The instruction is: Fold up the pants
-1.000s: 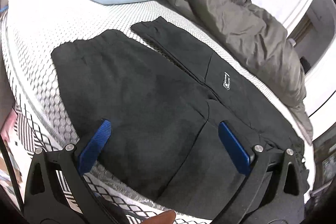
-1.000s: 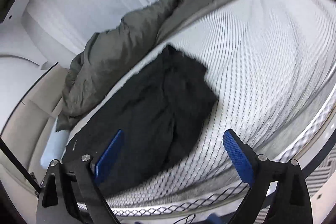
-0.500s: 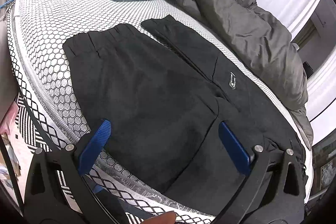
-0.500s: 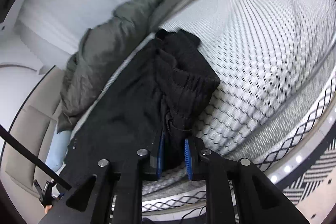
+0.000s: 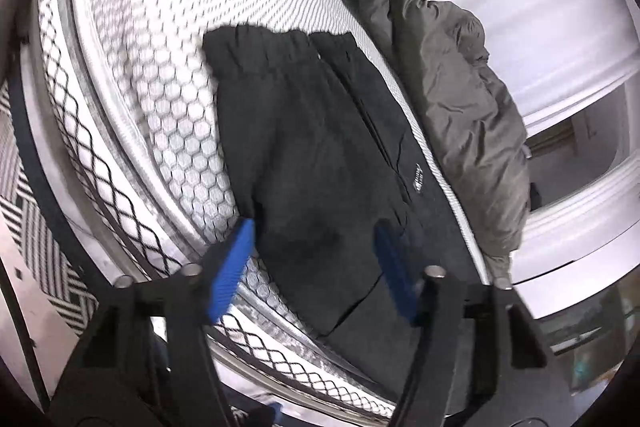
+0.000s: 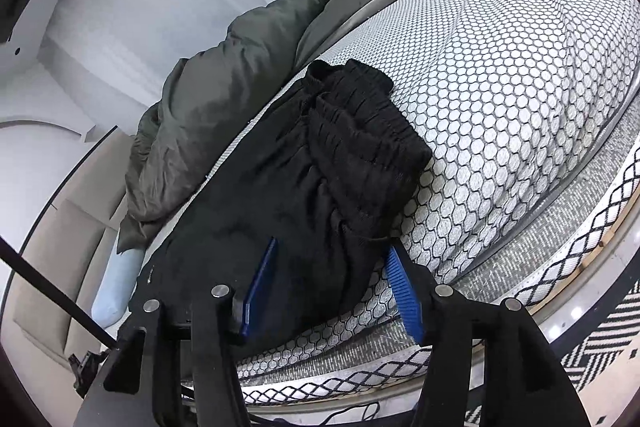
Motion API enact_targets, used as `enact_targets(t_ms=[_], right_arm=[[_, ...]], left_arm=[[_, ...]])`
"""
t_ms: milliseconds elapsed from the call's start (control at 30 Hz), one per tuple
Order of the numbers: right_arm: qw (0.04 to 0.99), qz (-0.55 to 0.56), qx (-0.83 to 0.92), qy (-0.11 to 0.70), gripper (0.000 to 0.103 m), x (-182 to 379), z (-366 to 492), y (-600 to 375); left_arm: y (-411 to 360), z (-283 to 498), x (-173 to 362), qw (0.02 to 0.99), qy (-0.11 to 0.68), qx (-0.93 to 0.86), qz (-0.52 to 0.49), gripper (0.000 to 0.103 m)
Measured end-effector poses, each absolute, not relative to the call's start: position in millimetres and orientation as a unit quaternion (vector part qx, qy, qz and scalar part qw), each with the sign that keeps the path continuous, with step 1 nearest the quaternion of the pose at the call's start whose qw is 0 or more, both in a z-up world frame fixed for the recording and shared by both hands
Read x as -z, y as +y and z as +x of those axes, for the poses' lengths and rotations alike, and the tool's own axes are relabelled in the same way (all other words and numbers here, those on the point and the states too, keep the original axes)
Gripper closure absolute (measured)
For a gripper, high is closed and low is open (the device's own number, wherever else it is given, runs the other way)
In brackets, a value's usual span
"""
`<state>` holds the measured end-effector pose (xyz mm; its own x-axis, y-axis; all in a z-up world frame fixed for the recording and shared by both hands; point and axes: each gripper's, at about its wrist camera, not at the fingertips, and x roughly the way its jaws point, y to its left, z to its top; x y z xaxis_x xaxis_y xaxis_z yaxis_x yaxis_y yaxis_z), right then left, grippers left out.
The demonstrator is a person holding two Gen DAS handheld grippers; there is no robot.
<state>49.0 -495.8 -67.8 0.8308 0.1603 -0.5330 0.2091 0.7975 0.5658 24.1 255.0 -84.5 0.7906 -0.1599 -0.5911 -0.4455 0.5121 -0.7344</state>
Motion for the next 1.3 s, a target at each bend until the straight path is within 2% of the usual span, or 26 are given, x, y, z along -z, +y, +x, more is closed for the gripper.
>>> enact_targets(t_ms=[167,367,500,533,800,1133,1300], right_arm=[[0.903,0.315,0.011,0.293,0.047,71,47,-494],[0.903,0.317,0.009,0.291,0.047,73,48,-496],[0.903,0.321,0.005,0.285,0.047,71,49,-495],[0.902,0.328,0.006,0.282,0.047,72,50,-496],[0.898,0.338,0.001,0.282,0.047,72,50,-499],[0.898,0.340,-0.001,0.280,0.047,69,53,-499],[0.896,0.346,-0.004,0.278,0.047,71,55,-501]], left_arm=[[250,21,98,0.793,0.344,-0.065,-0.498,0.049],[245,35,95,0.803,0.335,-0.071,-0.488,0.049],[247,53,94,0.801,0.339,-0.091,-0.484,0.061],[246,54,94,0.799,0.343,-0.099,-0.484,0.062],[241,24,87,0.803,0.324,-0.080,-0.494,0.062],[249,53,90,0.798,0.320,-0.065,-0.506,0.062],[260,69,79,0.821,0.296,-0.120,-0.473,0.063]])
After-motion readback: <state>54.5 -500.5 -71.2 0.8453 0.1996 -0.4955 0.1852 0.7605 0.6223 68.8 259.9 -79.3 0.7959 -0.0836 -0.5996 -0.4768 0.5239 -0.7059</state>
